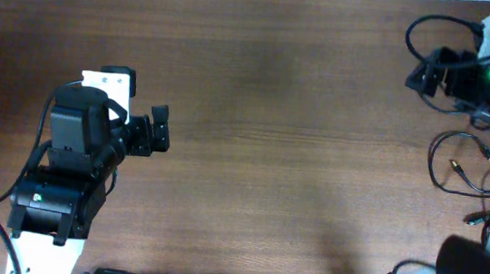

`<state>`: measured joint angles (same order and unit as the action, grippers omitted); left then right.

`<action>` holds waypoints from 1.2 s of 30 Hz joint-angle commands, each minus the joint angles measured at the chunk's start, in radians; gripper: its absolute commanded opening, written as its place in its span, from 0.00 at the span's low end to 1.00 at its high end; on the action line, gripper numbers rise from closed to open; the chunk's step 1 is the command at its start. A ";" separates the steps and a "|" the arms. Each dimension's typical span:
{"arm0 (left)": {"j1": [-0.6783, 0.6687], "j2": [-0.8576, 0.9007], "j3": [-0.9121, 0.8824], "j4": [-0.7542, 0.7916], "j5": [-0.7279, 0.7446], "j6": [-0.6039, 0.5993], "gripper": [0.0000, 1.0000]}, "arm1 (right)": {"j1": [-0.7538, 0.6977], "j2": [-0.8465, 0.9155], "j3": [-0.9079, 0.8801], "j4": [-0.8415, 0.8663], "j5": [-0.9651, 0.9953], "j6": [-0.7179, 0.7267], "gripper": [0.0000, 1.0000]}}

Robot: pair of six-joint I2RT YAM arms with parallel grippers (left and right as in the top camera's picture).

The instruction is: Untangle cables

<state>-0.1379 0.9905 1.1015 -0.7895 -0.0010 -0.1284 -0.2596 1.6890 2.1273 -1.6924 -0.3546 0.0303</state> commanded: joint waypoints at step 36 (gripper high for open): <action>0.005 -0.002 0.006 0.001 -0.007 -0.013 0.99 | 0.229 -0.922 -1.405 1.472 0.262 0.005 0.99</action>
<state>-0.1379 0.9905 1.1015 -0.7895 -0.0010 -0.1287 -0.0383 0.8215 0.8356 -0.3145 -0.1040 0.0299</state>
